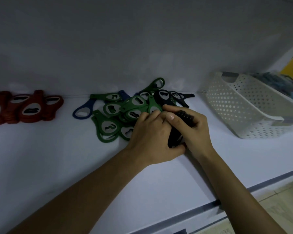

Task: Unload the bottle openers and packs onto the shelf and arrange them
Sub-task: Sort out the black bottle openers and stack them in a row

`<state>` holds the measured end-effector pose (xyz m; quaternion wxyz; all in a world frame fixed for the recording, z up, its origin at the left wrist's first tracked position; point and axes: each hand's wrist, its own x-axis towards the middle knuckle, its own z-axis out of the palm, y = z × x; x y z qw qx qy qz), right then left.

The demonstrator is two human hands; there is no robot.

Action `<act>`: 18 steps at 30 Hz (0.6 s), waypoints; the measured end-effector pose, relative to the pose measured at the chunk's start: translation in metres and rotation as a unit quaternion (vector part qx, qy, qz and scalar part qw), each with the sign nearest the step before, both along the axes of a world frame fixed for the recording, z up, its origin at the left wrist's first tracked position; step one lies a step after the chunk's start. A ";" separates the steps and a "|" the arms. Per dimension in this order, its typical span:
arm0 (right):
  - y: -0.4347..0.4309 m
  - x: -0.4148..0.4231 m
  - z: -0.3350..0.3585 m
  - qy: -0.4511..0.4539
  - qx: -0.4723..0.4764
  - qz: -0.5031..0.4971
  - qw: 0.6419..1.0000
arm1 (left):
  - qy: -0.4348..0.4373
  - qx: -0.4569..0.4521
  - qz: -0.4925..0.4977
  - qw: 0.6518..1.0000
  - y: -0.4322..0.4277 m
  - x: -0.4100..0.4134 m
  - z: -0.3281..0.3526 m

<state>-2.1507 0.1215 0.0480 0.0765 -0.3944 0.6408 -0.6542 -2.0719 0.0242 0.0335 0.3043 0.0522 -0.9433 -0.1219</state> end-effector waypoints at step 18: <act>-0.037 0.051 0.044 -0.260 -0.123 0.111 0.951 | 0.069 0.128 0.013 0.989 -0.006 0.057 0.019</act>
